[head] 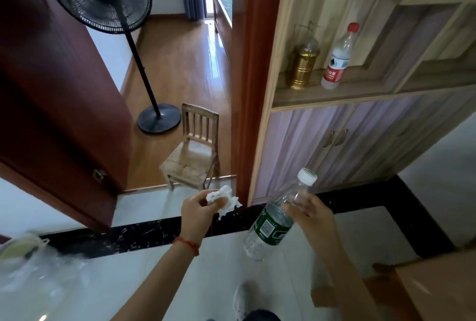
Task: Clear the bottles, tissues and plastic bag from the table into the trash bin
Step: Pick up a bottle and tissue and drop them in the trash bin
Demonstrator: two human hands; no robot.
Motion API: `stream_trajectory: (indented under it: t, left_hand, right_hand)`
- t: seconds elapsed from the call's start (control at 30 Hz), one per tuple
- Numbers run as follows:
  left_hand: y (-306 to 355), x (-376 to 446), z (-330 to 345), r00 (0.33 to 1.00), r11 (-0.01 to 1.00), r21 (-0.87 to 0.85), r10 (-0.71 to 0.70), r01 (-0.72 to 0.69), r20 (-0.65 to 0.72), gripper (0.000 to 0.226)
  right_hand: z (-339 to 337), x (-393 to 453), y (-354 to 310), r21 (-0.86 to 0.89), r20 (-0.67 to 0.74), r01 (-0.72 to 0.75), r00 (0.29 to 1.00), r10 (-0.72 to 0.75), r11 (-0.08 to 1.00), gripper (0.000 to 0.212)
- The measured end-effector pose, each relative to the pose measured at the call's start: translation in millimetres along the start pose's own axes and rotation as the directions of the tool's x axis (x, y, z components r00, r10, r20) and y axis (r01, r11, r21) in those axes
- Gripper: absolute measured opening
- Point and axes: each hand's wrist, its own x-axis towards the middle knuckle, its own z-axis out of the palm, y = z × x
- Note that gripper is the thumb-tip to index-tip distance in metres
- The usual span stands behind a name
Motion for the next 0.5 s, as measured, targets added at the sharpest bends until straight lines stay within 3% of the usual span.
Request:
stream_trajectory:
  t: [0.27, 0.4, 0.5]
  left_hand:
    - [20, 78, 61, 0.996, 1.0, 0.013, -0.017, 0.016, 0.093, 0.017]
    - [28, 114, 93, 0.979, 0.998, 0.07, -0.013, -0.001, 0.203, 0.007]
    - [35, 140, 120, 0.956, 0.995, 0.102, -0.015, -0.015, 0.291, 0.016]
  right_hand:
    - [-23, 75, -5, -0.052, -0.082, -0.037, 0.996, 0.033, 0.998, 0.021]
    - [-34, 98, -4, -0.066, -0.173, -0.051, 0.984, 0.039, 0.996, 0.023]
    - [-43, 111, -1, -0.041, -0.26, -0.075, 0.964, 0.062, 0.996, 0.021]
